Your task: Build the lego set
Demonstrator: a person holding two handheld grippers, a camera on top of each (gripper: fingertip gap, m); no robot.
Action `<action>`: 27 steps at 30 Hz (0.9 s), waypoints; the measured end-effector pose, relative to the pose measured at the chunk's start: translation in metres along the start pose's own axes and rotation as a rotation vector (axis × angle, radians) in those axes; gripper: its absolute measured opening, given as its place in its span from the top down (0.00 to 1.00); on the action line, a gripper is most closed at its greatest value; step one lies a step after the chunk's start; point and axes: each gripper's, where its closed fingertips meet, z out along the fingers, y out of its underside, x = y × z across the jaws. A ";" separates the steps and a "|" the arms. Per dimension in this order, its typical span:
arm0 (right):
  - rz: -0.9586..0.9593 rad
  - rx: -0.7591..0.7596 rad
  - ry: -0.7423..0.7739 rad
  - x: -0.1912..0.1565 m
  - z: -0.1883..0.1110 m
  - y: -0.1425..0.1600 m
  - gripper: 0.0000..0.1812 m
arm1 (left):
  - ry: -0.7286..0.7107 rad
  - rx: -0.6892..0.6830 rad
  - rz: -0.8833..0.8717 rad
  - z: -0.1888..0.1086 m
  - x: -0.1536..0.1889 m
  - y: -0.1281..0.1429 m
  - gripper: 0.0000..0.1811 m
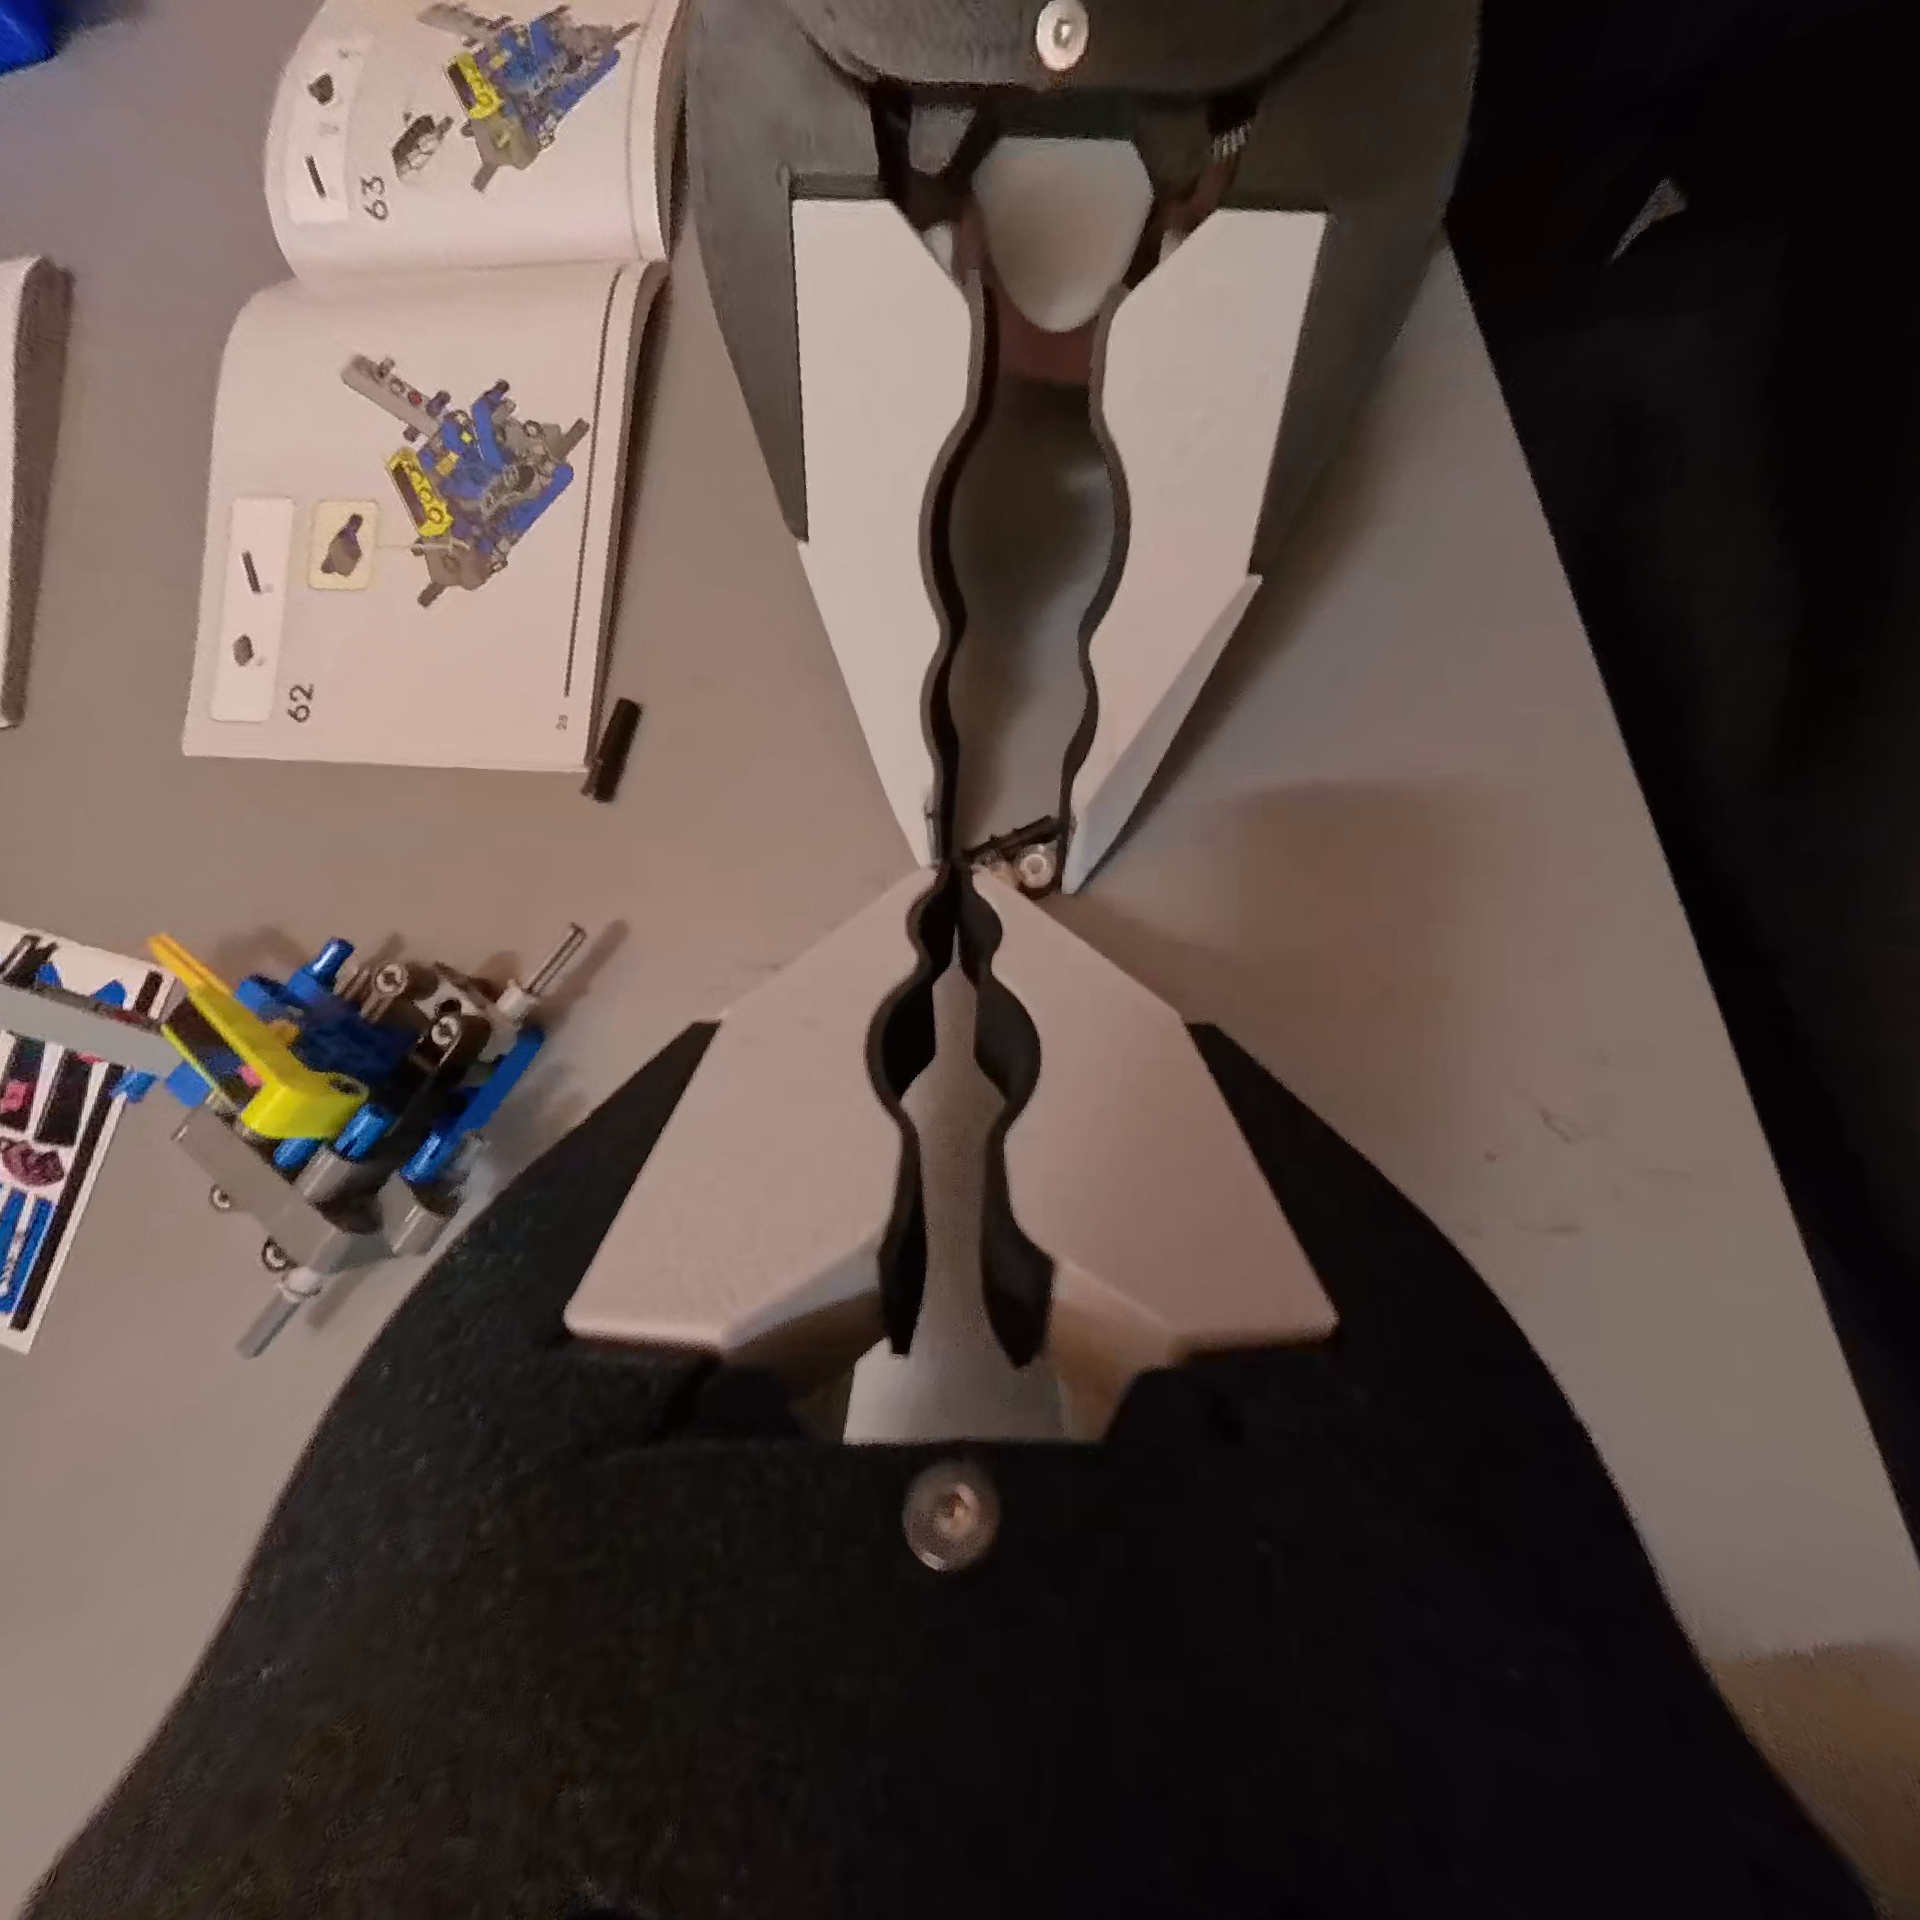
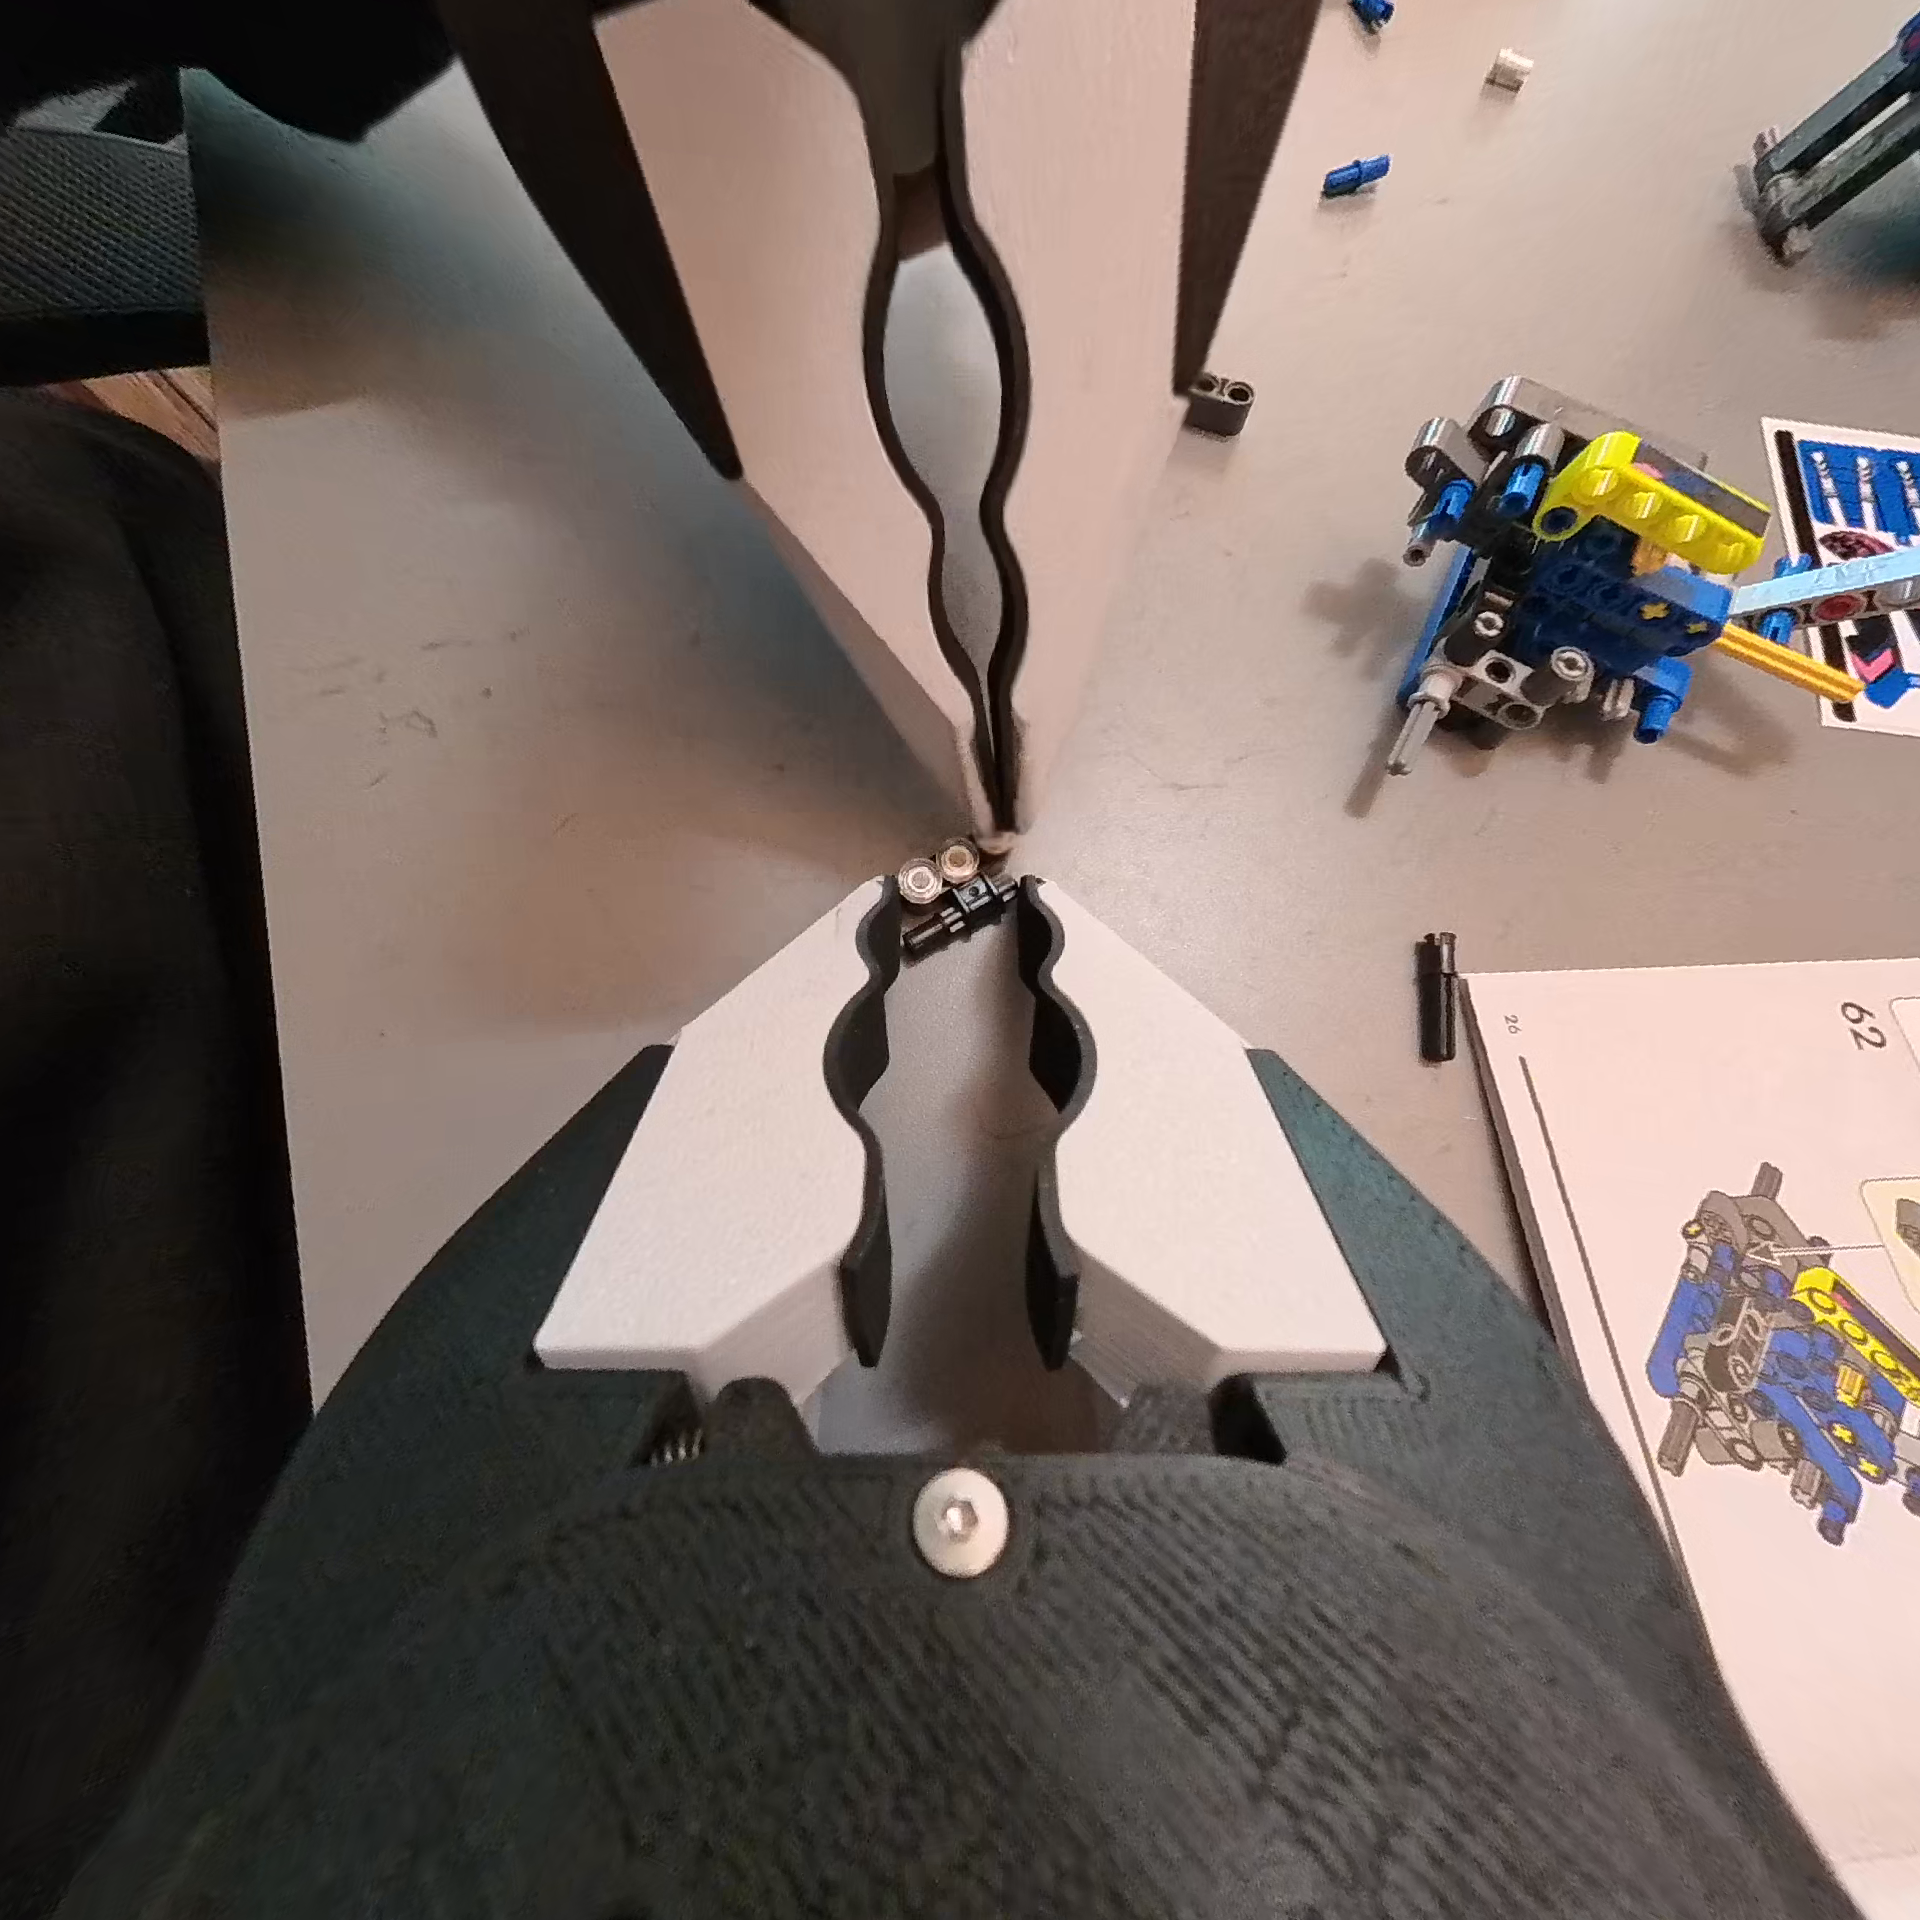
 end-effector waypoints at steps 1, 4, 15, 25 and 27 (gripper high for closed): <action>0.000 0.000 0.000 0.000 0.000 0.000 0.88 | 0.008 0.002 -0.002 0.001 0.000 0.000 1.00; -0.002 0.000 0.001 0.000 0.000 0.000 0.88 | 0.017 -0.032 -0.009 0.001 0.001 0.004 1.00; 0.092 -0.005 0.104 0.013 0.000 0.000 0.88 | -0.182 0.247 -0.285 -0.025 -0.009 -0.007 0.96; -0.008 0.017 0.040 0.032 -0.022 -0.007 0.87 | -0.219 0.077 -0.457 0.007 0.004 0.010 0.86; -0.074 0.019 -0.007 0.033 -0.018 -0.010 0.91 | -0.213 0.066 -0.443 0.005 -0.001 0.013 0.89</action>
